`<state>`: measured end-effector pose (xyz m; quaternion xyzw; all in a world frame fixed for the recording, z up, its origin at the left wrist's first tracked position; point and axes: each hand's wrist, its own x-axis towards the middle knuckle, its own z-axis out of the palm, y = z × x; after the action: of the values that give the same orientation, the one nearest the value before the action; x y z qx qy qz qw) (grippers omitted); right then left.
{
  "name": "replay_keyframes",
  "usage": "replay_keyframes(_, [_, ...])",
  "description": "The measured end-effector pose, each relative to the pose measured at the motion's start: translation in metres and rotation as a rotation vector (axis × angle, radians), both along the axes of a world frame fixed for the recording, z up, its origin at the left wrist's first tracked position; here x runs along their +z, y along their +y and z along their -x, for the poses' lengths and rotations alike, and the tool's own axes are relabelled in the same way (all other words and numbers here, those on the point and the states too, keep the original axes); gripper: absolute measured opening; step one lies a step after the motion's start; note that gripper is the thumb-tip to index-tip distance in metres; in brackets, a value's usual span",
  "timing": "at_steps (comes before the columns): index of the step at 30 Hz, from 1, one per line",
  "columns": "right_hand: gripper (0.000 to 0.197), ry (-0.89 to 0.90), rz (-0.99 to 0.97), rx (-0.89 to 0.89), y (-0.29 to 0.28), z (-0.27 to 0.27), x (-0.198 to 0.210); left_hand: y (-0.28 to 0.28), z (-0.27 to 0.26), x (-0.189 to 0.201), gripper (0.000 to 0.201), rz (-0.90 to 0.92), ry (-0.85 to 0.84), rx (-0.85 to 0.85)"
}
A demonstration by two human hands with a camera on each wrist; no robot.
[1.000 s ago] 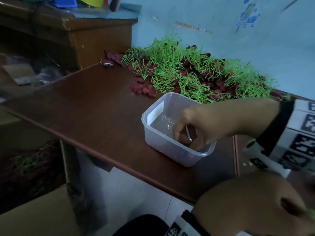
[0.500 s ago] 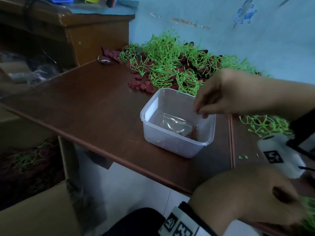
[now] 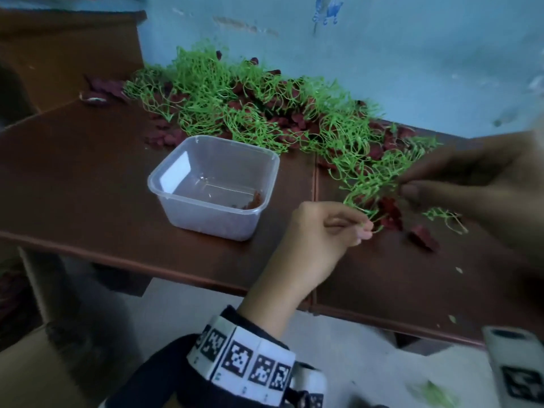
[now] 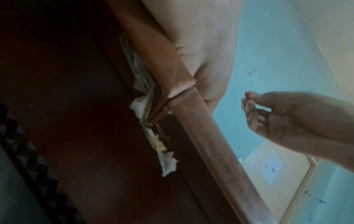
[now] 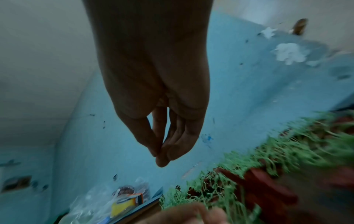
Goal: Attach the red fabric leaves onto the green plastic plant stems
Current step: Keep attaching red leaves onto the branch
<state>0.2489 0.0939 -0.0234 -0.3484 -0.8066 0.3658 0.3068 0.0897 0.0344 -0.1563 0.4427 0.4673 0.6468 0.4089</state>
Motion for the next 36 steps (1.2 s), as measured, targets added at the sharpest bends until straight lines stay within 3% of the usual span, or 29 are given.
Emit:
replay_keyframes(3, [0.004,0.014,0.090,-0.072,-0.025,-0.011,-0.028,0.001,-0.002,-0.001,0.011,-0.027,0.012,0.082])
replay_keyframes(7, [0.006,0.081,0.318,-0.187,-0.022,-0.021,-0.058,0.002,-0.002,-0.002,0.014,-0.019,0.057,0.197])
replay_keyframes(14, [0.003,0.250,0.502,-0.283,-0.027,-0.025,-0.085,0.001,-0.003,-0.001,0.016,0.009,0.092,0.178])
replay_keyframes(25, [0.007,0.277,0.437,-0.263,-0.026,-0.022,-0.102,-0.004,-0.011,0.002,0.013,-0.041,0.392,0.186])
replay_keyframes(34, [0.007,0.287,0.321,-0.317,-0.023,-0.028,-0.107,-0.004,-0.009,0.001,0.016,0.007,0.412,0.255])
replay_keyframes(36, [0.010,0.238,0.215,-0.381,-0.021,-0.031,-0.108,-0.003,-0.009,0.001,0.016,-0.004,0.424,0.278])
